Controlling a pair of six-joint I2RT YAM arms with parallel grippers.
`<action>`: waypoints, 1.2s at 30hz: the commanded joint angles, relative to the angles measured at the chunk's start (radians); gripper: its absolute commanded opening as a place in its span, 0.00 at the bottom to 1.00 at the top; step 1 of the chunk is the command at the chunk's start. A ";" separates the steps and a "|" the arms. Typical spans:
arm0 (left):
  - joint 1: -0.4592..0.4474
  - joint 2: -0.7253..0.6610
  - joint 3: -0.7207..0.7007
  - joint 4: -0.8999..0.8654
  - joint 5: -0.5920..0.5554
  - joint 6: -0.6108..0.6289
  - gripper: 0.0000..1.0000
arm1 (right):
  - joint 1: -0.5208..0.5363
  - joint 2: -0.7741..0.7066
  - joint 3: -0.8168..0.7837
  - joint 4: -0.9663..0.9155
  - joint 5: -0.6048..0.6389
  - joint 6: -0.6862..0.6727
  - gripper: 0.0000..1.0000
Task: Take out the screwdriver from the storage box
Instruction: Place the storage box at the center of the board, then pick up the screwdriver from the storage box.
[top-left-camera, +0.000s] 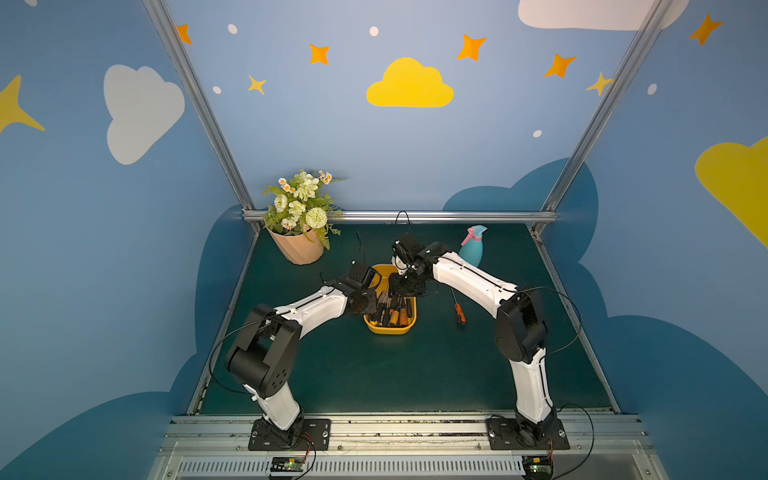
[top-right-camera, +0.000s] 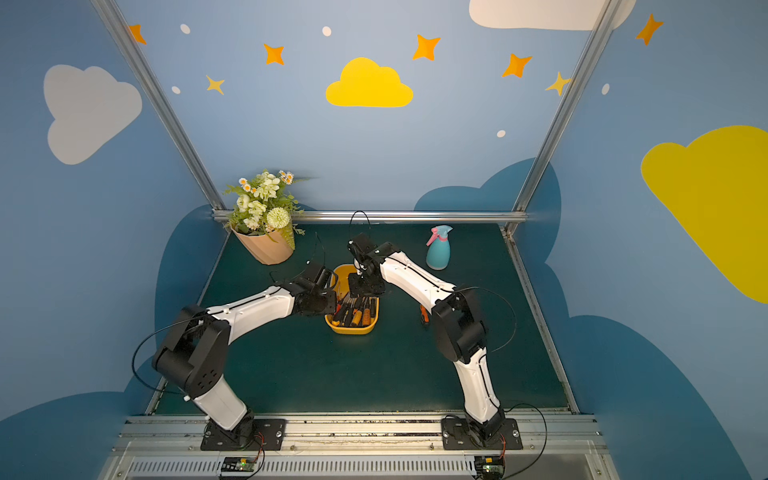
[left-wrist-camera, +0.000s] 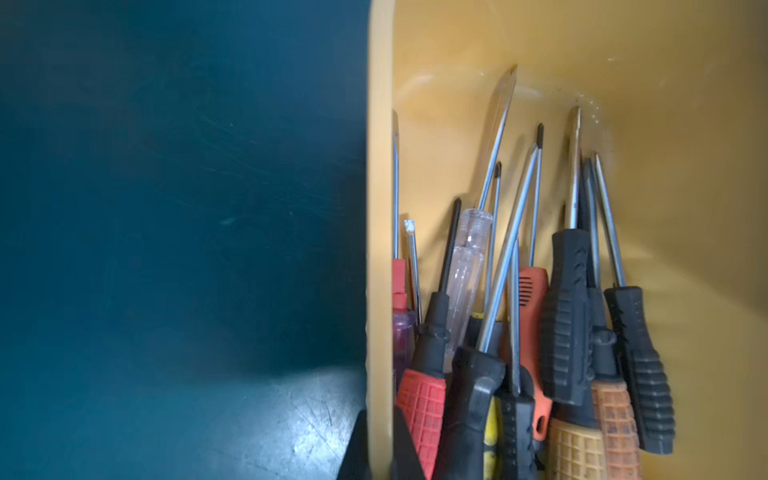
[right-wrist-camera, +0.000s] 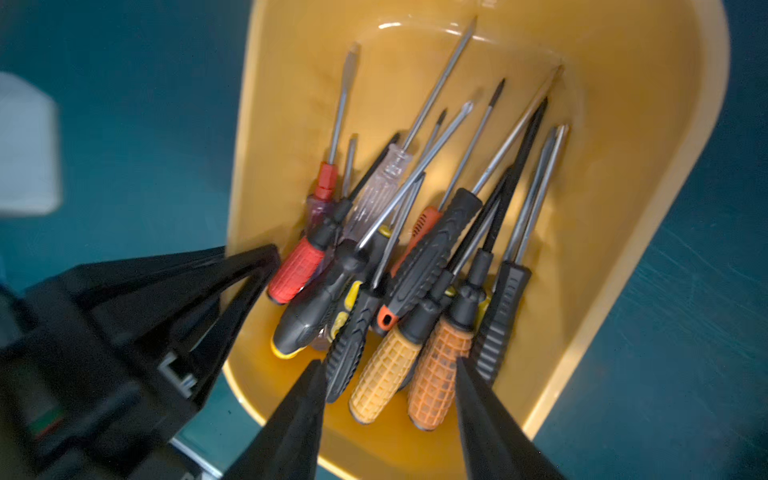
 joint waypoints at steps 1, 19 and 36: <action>-0.005 0.016 0.049 -0.016 0.043 -0.011 0.17 | 0.002 0.032 0.029 -0.058 0.041 0.054 0.49; 0.059 -0.034 0.096 -0.043 0.057 0.011 0.43 | 0.002 0.162 0.099 -0.052 0.042 0.098 0.45; 0.124 0.209 0.359 -0.124 0.178 0.098 0.40 | 0.001 0.217 0.100 -0.061 0.046 0.079 0.39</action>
